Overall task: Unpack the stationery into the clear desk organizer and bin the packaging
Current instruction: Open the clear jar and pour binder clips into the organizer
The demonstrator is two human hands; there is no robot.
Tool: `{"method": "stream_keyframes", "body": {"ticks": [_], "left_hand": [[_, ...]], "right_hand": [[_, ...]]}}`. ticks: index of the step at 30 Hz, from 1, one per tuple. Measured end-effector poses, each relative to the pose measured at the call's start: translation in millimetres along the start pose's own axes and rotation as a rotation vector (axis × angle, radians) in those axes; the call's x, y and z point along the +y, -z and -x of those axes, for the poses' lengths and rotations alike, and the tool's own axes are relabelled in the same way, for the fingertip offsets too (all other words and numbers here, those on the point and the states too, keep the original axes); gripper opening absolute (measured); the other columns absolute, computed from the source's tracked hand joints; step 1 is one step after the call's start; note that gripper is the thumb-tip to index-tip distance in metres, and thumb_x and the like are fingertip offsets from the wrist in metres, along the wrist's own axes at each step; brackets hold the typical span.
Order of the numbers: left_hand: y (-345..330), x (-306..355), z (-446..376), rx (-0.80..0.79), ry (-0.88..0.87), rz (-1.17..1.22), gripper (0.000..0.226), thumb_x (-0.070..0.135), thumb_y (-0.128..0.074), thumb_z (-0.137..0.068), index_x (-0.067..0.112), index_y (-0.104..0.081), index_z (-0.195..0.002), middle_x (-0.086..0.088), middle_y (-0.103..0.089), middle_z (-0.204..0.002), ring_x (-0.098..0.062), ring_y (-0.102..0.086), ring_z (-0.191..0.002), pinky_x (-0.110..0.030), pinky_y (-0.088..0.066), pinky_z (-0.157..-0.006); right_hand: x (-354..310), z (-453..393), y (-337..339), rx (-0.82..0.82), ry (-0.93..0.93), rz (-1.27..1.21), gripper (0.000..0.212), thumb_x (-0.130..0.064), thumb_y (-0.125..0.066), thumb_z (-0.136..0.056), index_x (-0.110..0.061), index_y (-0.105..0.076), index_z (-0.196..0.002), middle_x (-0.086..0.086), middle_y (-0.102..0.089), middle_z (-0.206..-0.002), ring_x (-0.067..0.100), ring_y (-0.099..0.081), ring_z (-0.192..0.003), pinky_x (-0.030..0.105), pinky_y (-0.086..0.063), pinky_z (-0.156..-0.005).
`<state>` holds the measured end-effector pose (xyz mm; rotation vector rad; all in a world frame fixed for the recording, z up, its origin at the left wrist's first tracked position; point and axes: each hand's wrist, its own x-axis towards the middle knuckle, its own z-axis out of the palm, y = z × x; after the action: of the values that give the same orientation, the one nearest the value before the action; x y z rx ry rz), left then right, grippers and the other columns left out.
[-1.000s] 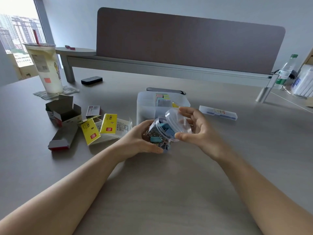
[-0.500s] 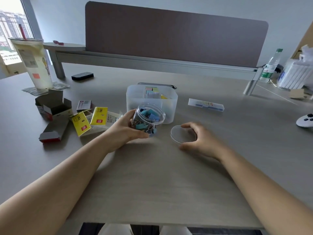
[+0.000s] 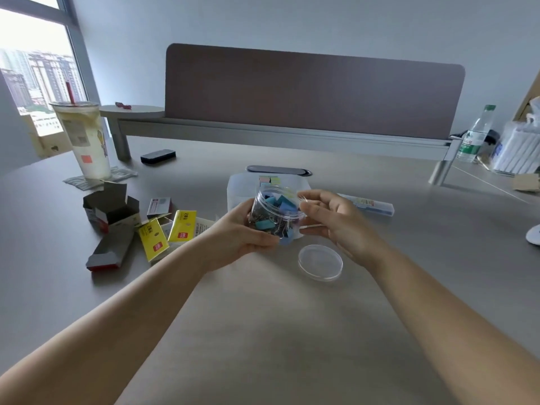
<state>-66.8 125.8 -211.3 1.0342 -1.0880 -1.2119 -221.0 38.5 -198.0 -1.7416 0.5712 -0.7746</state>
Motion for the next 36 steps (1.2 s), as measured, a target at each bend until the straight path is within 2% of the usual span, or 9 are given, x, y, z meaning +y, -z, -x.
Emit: {"method": "stream_keyframes", "body": {"ticks": [3,6,9,14,17,20,27,32,36], "left_hand": [[-2.5,18.2,-6.1,-0.05,0.011,0.071,0.04,0.013,-0.067,-0.073,0.018,-0.051,-0.108,-0.004,-0.063,-0.094,-0.013,-0.066,-0.078,-0.022,-0.057,-0.058],[-3.8,36.7,-19.9,0.055,0.01,-0.003,0.028,0.035,-0.055,-0.076,0.022,-0.055,-0.1,-0.005,-0.06,-0.092,-0.015,-0.064,-0.074,-0.026,-0.056,-0.061],[-1.8,50.8,-40.3,0.146,0.008,-0.111,0.021,0.026,-0.049,-0.089,0.021,-0.05,-0.109,-0.007,-0.055,-0.097,-0.021,-0.062,-0.082,-0.03,-0.055,-0.069],[11.9,65.3,-78.3,0.191,-0.023,-0.187,0.026,0.017,-0.048,-0.089,0.023,-0.045,-0.115,-0.009,-0.051,-0.104,-0.024,-0.058,-0.091,-0.035,-0.053,-0.077],[26.0,68.9,-104.2,0.2,-0.02,-0.18,0.025,0.015,-0.046,-0.089,0.026,-0.046,-0.112,-0.007,-0.051,-0.1,-0.02,-0.057,-0.088,-0.035,-0.051,-0.081],[38.2,65.9,-123.9,0.199,-0.004,-0.213,0.025,0.014,-0.045,-0.09,0.028,-0.047,-0.111,-0.004,-0.052,-0.098,-0.019,-0.058,-0.087,-0.031,-0.053,-0.076],[55.3,56.2,-151.2,0.208,-0.008,-0.266,0.031,0.011,-0.049,-0.088,0.03,-0.045,-0.113,-0.002,-0.055,-0.096,-0.019,-0.06,-0.087,-0.023,-0.056,-0.063],[59.4,52.3,-156.1,0.202,-0.026,-0.292,0.041,0.003,-0.05,-0.086,0.029,-0.044,-0.118,-0.006,-0.053,-0.101,-0.018,-0.06,-0.088,-0.022,-0.056,-0.065],[62.4,50.1,-155.5,0.147,-0.017,-0.326,0.05,0.0,-0.05,-0.086,0.022,-0.041,-0.129,-0.008,-0.051,-0.106,-0.02,-0.058,-0.093,-0.022,-0.056,-0.068]], "right_hand": [[-5.1,-9.7,5.0,0.001,0.016,-0.065,0.009,-0.021,-0.052,-0.087,-0.027,-0.055,-0.092,-0.004,-0.062,-0.086,0.01,-0.061,-0.076,0.02,-0.053,-0.065],[-12.0,-21.9,10.5,0.023,0.051,-0.057,0.009,-0.023,-0.051,-0.087,-0.027,-0.055,-0.094,-0.004,-0.062,-0.088,0.01,-0.06,-0.079,0.021,-0.053,-0.068],[-17.4,-38.2,16.9,0.066,0.097,0.004,0.01,-0.022,-0.052,-0.087,-0.028,-0.053,-0.096,-0.005,-0.062,-0.092,0.01,-0.059,-0.085,0.026,-0.05,-0.076],[-15.7,-71.6,30.3,0.118,0.111,0.082,0.021,-0.025,-0.052,-0.088,-0.024,-0.052,-0.109,-0.003,-0.059,-0.102,0.012,-0.056,-0.097,0.024,-0.046,-0.084],[-0.6,-99.6,40.8,0.192,0.028,0.105,0.03,-0.03,-0.051,-0.088,-0.019,-0.051,-0.117,0.0,-0.054,-0.11,0.015,-0.051,-0.108,0.028,-0.04,-0.093],[19.4,-122.1,43.9,0.162,-0.096,0.123,0.025,-0.036,-0.045,-0.09,-0.024,-0.048,-0.112,-0.003,-0.05,-0.116,0.016,-0.047,-0.113,0.031,-0.037,-0.095],[35.3,-137.0,39.0,0.053,-0.22,0.087,0.04,-0.04,-0.035,-0.093,-0.014,-0.051,-0.119,-0.001,-0.055,-0.111,0.014,-0.054,-0.097,0.026,-0.041,-0.084],[38.0,-130.6,41.6,0.053,-0.193,0.079,0.035,-0.041,-0.035,-0.092,-0.017,-0.053,-0.112,-0.004,-0.057,-0.1,0.009,-0.054,-0.091,0.017,-0.044,-0.072],[37.2,-126.7,43.0,0.061,-0.188,0.091,0.037,-0.04,-0.04,-0.091,-0.015,-0.049,-0.118,-0.003,-0.058,-0.095,0.012,-0.056,-0.087,0.022,-0.048,-0.069]]}}
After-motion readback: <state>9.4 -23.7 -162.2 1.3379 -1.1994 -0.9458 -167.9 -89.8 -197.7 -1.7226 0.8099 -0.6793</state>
